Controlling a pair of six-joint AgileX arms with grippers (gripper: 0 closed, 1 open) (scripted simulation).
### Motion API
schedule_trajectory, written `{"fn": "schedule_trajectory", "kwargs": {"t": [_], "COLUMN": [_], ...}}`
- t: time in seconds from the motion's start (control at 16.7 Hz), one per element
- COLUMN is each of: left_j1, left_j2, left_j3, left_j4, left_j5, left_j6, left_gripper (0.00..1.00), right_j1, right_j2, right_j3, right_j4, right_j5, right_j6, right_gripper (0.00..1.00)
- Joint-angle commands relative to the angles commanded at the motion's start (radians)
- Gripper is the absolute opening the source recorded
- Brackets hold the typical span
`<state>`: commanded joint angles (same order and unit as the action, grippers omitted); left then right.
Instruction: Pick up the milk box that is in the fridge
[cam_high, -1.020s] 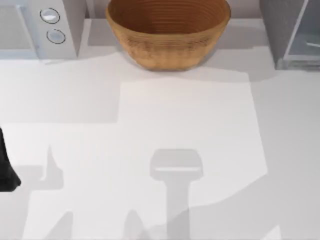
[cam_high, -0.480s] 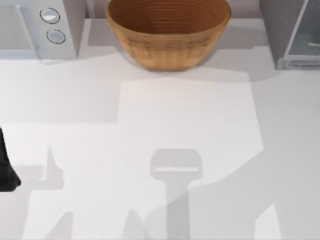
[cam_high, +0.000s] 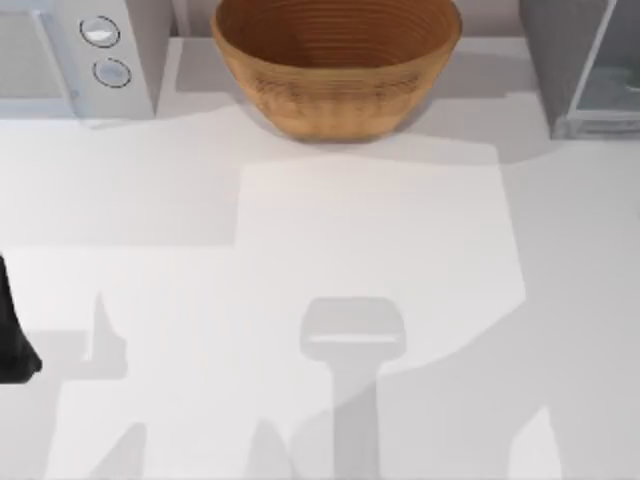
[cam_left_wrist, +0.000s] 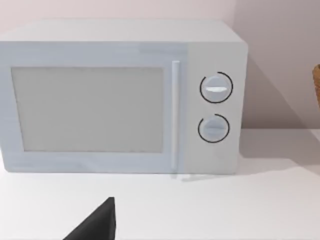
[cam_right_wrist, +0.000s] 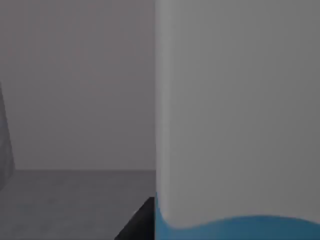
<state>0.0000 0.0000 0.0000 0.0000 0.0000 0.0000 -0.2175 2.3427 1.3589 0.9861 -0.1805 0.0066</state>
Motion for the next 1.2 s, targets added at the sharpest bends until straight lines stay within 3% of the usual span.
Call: {"fn": "schedule_trajectory", "kwargs": {"t": [0.42, 1.2], "left_j1": [0.000, 0.000], "left_j2": [0.000, 0.000], "left_j3": [0.000, 0.000], "left_j4": [0.000, 0.000], "left_j5": [0.000, 0.000], "left_j6": [0.000, 0.000], "left_gripper": [1.00, 1.00], "right_j1": [0.000, -0.004], "right_j2": [0.000, -0.053], "right_j3": [0.000, 0.011], "right_j4": [0.000, -0.059], "right_j5": [0.000, 0.000], "right_j6": [0.000, 0.001], "right_gripper": [0.02, 0.00]}}
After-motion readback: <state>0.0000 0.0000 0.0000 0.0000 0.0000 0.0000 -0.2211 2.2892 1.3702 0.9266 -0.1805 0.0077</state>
